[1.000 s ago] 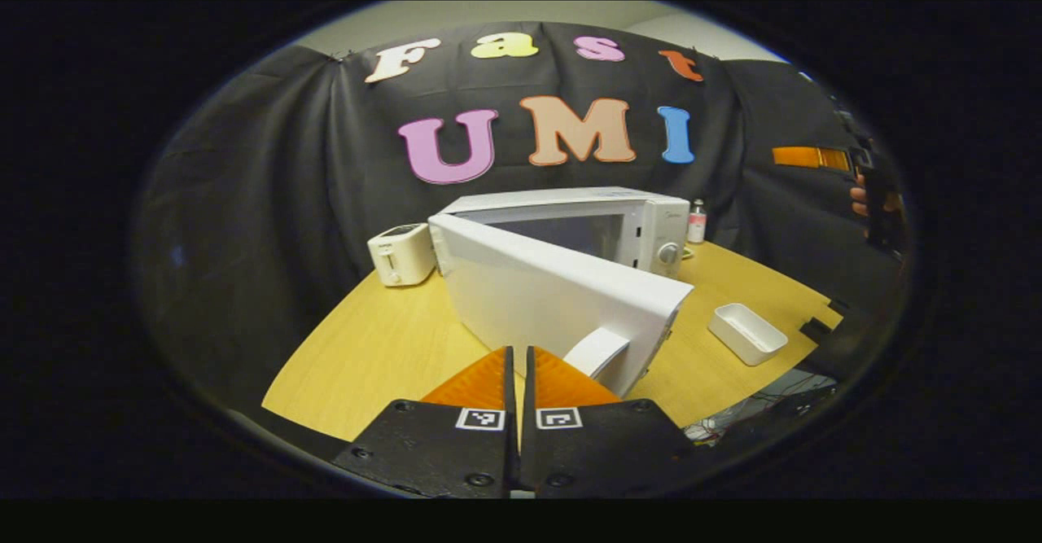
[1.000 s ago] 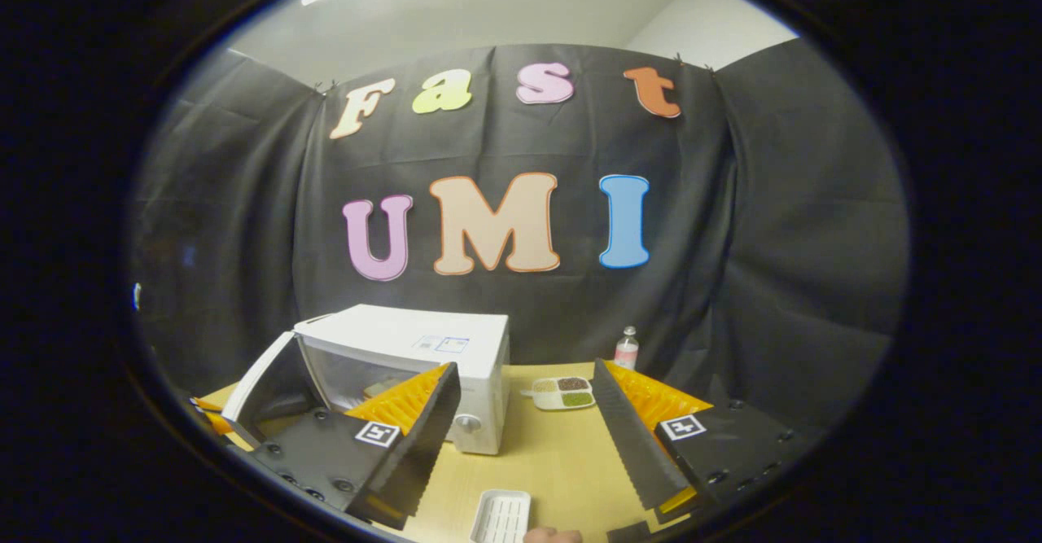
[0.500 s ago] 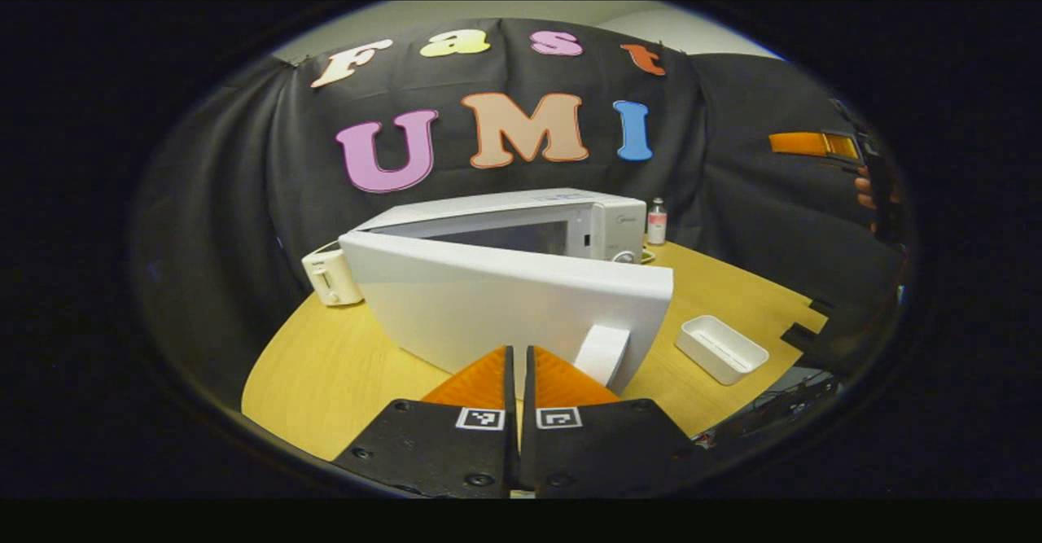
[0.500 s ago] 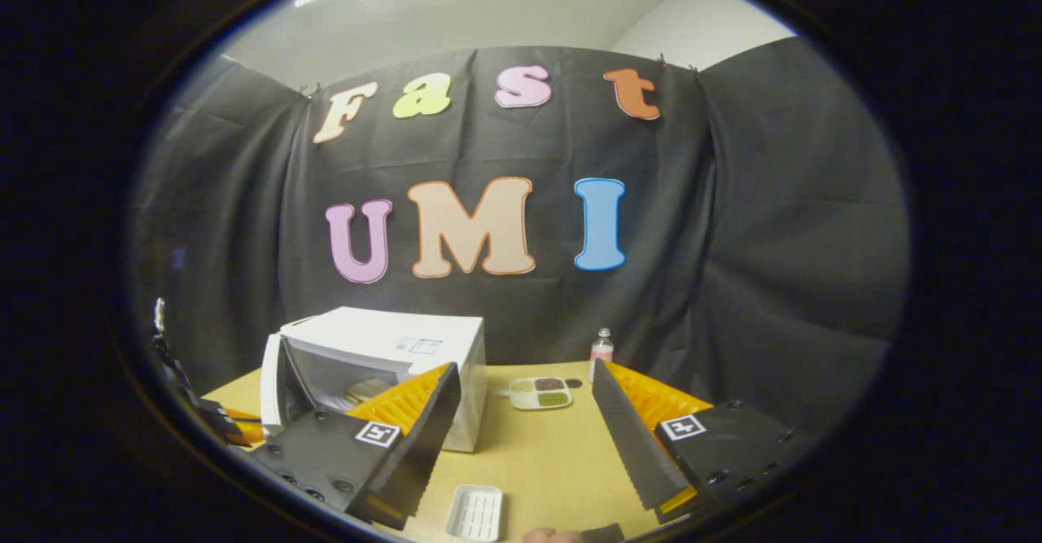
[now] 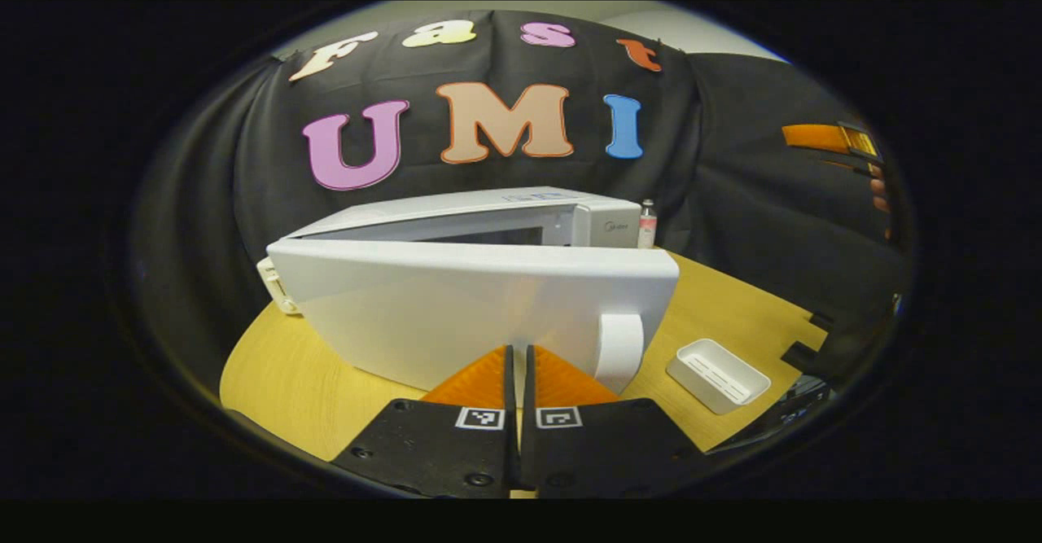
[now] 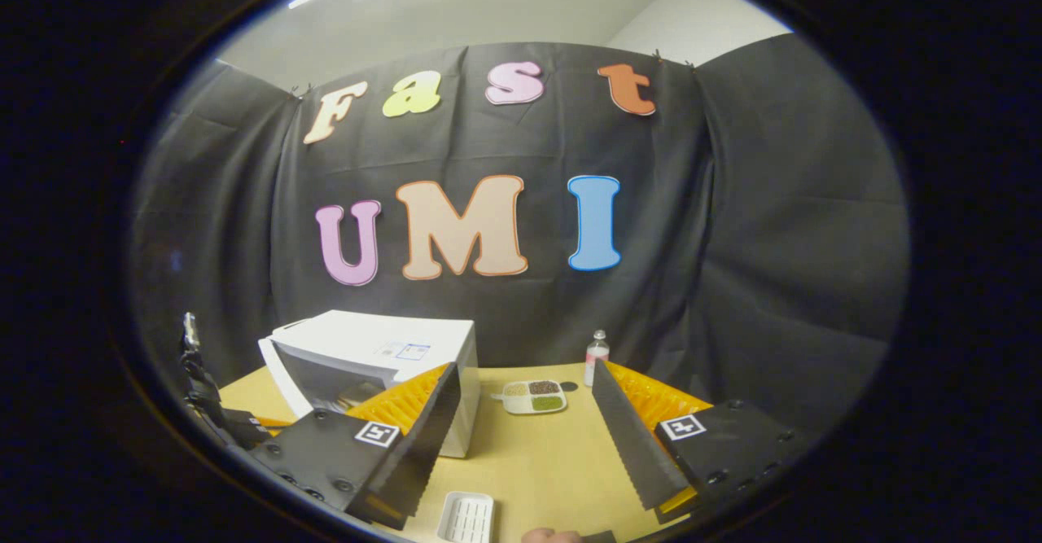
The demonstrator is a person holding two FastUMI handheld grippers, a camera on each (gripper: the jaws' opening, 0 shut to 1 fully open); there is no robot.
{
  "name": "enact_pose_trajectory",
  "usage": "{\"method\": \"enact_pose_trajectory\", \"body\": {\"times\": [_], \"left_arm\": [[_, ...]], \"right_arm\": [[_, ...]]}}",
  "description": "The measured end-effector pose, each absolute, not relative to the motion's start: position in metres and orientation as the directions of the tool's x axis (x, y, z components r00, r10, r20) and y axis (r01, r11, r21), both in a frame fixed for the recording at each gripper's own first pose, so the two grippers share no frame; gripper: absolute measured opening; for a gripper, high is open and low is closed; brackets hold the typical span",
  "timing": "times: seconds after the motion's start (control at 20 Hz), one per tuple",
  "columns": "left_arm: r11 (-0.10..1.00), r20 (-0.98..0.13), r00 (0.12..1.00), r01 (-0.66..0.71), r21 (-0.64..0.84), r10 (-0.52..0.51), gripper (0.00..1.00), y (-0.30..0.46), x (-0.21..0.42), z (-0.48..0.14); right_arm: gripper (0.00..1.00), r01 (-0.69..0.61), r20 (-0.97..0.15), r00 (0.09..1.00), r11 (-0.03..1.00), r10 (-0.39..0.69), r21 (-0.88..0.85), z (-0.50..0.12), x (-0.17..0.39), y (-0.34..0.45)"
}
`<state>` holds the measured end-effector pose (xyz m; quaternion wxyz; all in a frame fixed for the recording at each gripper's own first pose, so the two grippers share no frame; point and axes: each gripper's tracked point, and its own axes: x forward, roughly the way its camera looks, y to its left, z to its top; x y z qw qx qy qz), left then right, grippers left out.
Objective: Open the microwave oven with the left hand, put the food in, and close the microwave oven.
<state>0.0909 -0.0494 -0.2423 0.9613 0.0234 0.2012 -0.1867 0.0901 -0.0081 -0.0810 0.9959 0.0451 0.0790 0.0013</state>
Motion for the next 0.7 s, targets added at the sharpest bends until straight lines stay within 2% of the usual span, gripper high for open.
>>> {"method": "enact_pose_trajectory", "body": {"times": [0.4,0.7], "left_arm": [[0.922,-0.367,0.853,0.387,-0.032,-0.371,0.00,-0.074,0.142,-0.237],[0.927,-0.344,0.864,0.371,-0.062,-0.368,0.00,-0.085,0.175,-0.233]], "right_arm": [[0.92,-0.011,-0.113,0.993,0.997,0.019,0.072,-0.062,0.104,-0.005],[0.93,-0.003,-0.121,0.993,0.998,0.009,0.055,-0.064,0.108,-0.010]]}}
